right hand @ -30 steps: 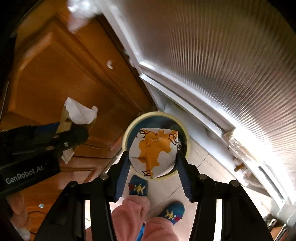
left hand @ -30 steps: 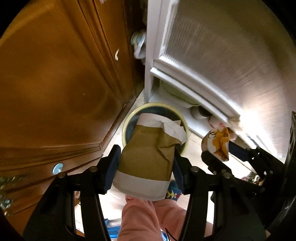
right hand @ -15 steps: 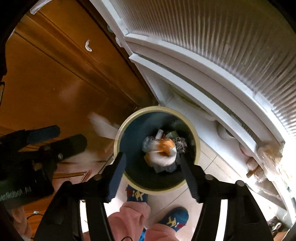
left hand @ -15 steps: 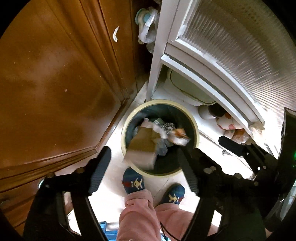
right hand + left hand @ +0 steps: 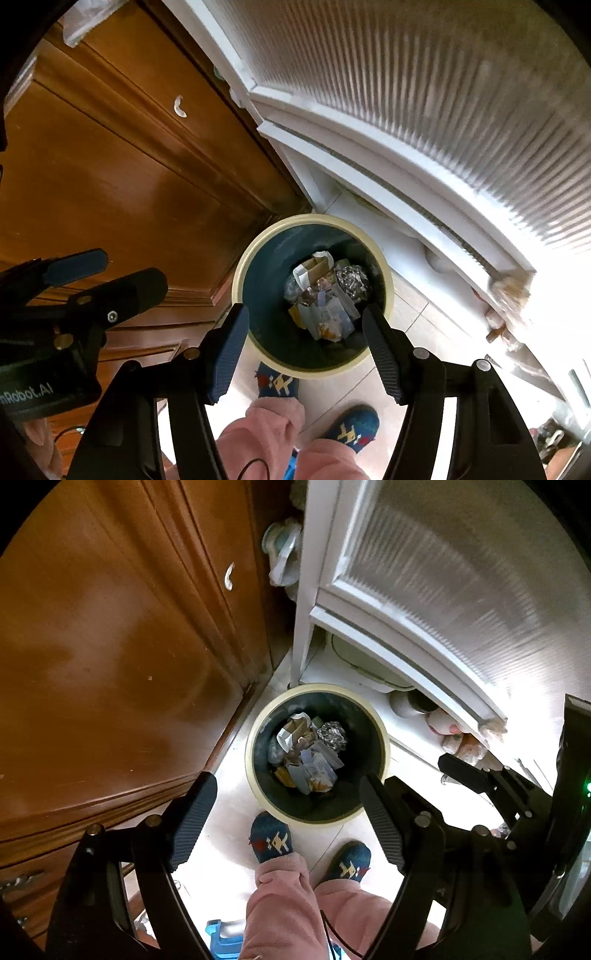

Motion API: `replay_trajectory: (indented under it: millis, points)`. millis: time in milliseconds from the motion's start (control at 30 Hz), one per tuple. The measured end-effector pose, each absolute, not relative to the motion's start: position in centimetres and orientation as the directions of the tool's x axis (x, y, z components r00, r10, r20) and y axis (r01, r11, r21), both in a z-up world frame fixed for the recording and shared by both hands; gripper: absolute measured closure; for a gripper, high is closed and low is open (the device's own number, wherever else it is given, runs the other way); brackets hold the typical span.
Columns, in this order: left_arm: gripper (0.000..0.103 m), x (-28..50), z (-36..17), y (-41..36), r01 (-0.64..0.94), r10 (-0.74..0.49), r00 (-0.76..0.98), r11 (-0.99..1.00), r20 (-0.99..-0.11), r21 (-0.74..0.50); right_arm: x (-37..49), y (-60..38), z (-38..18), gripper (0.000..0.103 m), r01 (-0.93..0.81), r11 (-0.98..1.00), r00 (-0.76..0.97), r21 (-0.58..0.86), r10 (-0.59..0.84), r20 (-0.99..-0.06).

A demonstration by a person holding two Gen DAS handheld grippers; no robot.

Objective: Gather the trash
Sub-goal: 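Raise both tools back toward the counter corner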

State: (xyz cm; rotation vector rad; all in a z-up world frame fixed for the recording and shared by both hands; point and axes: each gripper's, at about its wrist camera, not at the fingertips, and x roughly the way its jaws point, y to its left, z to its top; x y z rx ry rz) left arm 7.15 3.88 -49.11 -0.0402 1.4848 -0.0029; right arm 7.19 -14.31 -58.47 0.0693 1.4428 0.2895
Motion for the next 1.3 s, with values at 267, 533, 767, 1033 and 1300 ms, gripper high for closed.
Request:
replay_trajectory:
  millis: [267,533,767,1033,1300]
  points:
    - [0.026,6.0,-45.5,3.2,0.000,-0.022,0.094,1.000,-0.995,-0.022,6.0,-14.9,-54.5,0.038,-0.133,0.969,0.107,0.210,0.224,-0.969]
    - [0.026,4.5,-41.2,2.7,0.013,-0.008,0.095,1.000,-0.995,-0.007,4.7,-15.2,-50.9,0.038,-0.115,0.974,0.103,0.196,0.208,-0.973]
    - [0.026,2.8,-35.3,2.0,0.043,-0.002,0.129,0.999,-0.992,0.004,3.3,-15.1,-45.2,0.038,-0.137,0.971,0.122,0.194,0.211,-0.970]
    - [0.026,0.2,-27.4,0.5,0.083,0.001,0.184,0.996,-0.983,0.016,0.8,-14.9,-37.1,0.038,-0.193,0.960,0.159,0.201,0.233,-0.959]
    - [0.026,-1.4,-17.6,-0.4,0.139,0.007,0.301,0.989,-0.954,0.051,-1.4,-15.8,-28.7,0.038,-0.273,0.941,0.224,0.201,0.265,-0.938]
